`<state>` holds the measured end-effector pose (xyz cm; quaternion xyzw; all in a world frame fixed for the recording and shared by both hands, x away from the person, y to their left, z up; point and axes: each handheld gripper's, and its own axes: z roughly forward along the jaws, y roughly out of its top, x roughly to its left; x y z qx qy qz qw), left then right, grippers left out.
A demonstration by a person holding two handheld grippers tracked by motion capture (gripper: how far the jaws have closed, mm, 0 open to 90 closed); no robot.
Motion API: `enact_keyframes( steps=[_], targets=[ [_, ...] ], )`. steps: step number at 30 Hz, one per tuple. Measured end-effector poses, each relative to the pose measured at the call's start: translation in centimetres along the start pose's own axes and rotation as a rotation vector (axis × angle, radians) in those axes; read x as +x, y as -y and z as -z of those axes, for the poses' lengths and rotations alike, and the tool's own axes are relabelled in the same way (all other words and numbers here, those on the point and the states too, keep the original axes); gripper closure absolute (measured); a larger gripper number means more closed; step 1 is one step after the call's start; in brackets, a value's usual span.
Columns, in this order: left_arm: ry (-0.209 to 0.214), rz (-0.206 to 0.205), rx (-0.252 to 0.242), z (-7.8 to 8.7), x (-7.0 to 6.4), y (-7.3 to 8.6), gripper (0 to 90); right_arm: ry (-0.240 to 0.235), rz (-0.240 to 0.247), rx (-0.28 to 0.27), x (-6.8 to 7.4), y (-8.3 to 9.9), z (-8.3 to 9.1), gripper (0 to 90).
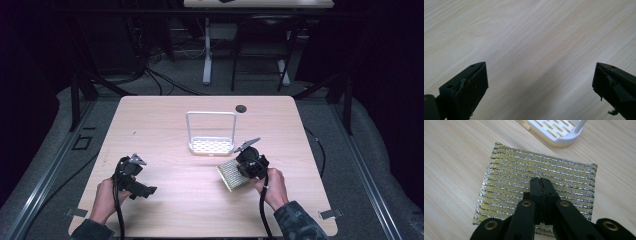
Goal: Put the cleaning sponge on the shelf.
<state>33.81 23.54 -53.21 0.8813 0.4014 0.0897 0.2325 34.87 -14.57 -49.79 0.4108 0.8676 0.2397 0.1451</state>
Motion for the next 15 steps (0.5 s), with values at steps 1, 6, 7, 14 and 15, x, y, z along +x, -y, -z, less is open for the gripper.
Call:
enact_keyframes(
  steps=[1,6,7,14,15],
  targets=[
    [0.0,0.0,0.0,0.0,0.0,0.0,0.1,0.002,0.002,-0.001,0.1,-0.1,0.0,89.6],
    [0.001,0.001,-0.001,0.0,0.0,0.0,0.1,-0.008,0.002,-0.01,0.4,-0.8,-0.3,89.5],
    [0.001,0.0,-0.001,0.0,0.0,0.0,0.1,-0.01,0.003,-0.009,0.4,-0.9,-0.4,89.6],
    [0.004,-0.001,0.001,0.0,0.0,0.0,0.1,-0.027,-0.013,-0.021,0.6,-1.7,-0.9,89.7],
    [0.004,-0.002,0.002,0.0,0.0,0.0,0.1,-0.032,-0.017,-0.029,0.7,-2.0,-1.0,89.7]
  ],
)
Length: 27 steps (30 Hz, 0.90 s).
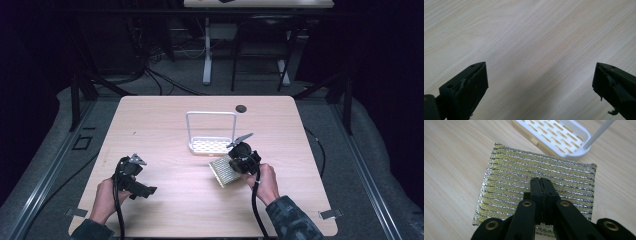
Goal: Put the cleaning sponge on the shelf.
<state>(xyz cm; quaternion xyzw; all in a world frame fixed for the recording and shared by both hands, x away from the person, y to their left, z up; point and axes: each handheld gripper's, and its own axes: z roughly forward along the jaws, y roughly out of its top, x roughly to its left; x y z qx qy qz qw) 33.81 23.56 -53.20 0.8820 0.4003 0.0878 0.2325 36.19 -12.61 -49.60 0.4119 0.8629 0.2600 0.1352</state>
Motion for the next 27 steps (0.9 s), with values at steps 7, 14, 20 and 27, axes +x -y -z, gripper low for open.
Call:
enact_keyframes(
  steps=[7,14,20,27],
  targets=[
    [0.0,0.005,-0.006,0.0,0.0,0.1,0.1,-0.008,-0.024,-0.007,0.4,-0.8,-0.7,89.7],
    [0.004,0.005,-0.005,0.0,0.1,0.1,0.1,-0.015,-0.046,-0.02,1.2,-1.9,-1.6,89.8],
    [0.001,0.001,-0.005,0.1,0.0,0.1,0.1,-0.006,-0.077,-0.013,1.5,-2.5,-2.6,89.8],
    [0.004,0.003,-0.007,0.0,0.0,0.0,0.1,-0.001,-0.113,-0.019,1.8,-3.2,-3.4,89.8]
  ],
)
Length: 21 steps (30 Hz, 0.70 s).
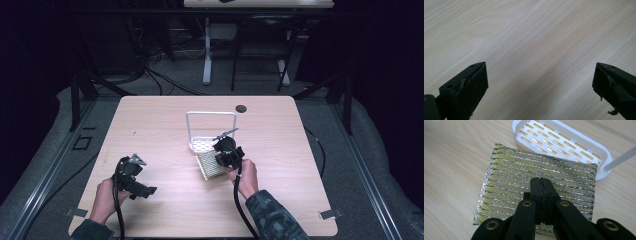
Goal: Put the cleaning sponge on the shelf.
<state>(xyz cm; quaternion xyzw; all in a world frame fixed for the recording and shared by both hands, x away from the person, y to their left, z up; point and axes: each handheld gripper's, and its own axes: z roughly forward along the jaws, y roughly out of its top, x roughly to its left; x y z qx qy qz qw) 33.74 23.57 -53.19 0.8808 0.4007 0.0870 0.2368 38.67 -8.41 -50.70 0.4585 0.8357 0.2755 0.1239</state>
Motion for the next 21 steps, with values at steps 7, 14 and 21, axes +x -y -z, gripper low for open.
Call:
enact_keyframes(
  steps=[7,14,21],
  targets=[
    [-0.003,0.0,0.0,0.0,0.0,0.0,0.1,0.005,-0.02,-0.035,0.2,-0.8,-0.6,89.8],
    [0.005,-0.003,0.001,0.0,0.0,0.0,0.1,0.021,-0.052,-0.064,0.5,-1.8,-1.1,89.9],
    [0.009,-0.002,0.001,0.0,0.1,0.0,0.1,0.053,-0.096,-0.076,0.5,-3.0,-1.9,89.8]
  ],
)
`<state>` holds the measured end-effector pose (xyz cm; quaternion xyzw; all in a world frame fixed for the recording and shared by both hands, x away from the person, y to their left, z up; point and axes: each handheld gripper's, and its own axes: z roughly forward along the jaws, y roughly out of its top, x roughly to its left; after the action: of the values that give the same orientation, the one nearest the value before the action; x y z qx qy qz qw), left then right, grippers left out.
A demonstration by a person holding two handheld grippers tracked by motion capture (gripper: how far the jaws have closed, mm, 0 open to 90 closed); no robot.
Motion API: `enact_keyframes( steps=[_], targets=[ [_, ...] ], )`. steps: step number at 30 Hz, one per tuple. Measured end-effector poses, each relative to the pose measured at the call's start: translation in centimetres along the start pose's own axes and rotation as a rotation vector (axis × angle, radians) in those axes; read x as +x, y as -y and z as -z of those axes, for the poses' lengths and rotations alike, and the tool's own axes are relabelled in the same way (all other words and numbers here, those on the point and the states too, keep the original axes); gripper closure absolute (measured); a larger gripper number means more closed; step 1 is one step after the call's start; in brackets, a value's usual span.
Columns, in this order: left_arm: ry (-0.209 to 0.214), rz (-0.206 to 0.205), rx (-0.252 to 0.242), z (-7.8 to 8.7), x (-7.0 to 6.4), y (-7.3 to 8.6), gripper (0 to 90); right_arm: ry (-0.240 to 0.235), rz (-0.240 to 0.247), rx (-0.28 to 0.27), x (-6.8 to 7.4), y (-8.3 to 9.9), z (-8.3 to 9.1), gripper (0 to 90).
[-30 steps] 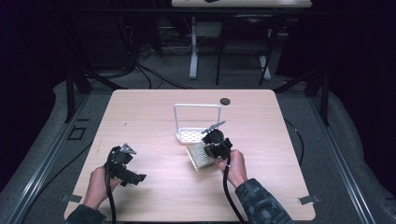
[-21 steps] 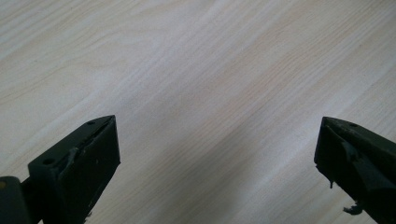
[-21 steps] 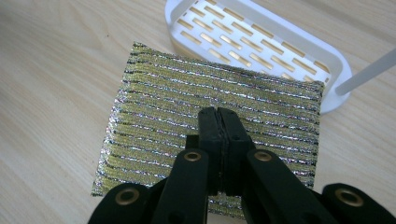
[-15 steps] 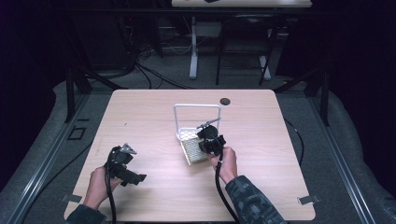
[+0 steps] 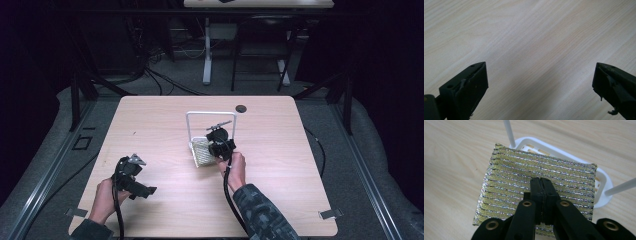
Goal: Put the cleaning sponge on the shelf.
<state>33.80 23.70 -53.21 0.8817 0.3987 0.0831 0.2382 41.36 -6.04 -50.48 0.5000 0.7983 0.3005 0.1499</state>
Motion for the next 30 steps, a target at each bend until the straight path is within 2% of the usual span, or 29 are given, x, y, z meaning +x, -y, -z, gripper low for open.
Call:
enact_keyframes(
  steps=[4,11,21,27,30],
  targets=[
    [-0.001,-0.001,0.0,0.0,0.0,0.0,0.1,0.024,-0.005,-0.016,0.1,-0.5,-0.2,89.8],
    [0.0,-0.002,0.0,0.0,0.0,0.0,0.1,0.055,-0.044,-0.025,0.2,-0.8,-0.8,89.7],
    [0.0,-0.001,-0.002,0.0,0.0,0.0,0.2,0.104,-0.057,-0.048,0.2,-1.2,-1.1,89.6],
    [0.001,-0.002,-0.001,0.1,0.0,0.0,0.2,0.112,-0.074,-0.056,0.3,-1.5,-1.9,89.6],
    [0.002,-0.002,-0.001,0.1,0.0,0.0,0.2,0.132,-0.079,-0.06,0.5,-1.6,-2.5,89.5]
  ],
)
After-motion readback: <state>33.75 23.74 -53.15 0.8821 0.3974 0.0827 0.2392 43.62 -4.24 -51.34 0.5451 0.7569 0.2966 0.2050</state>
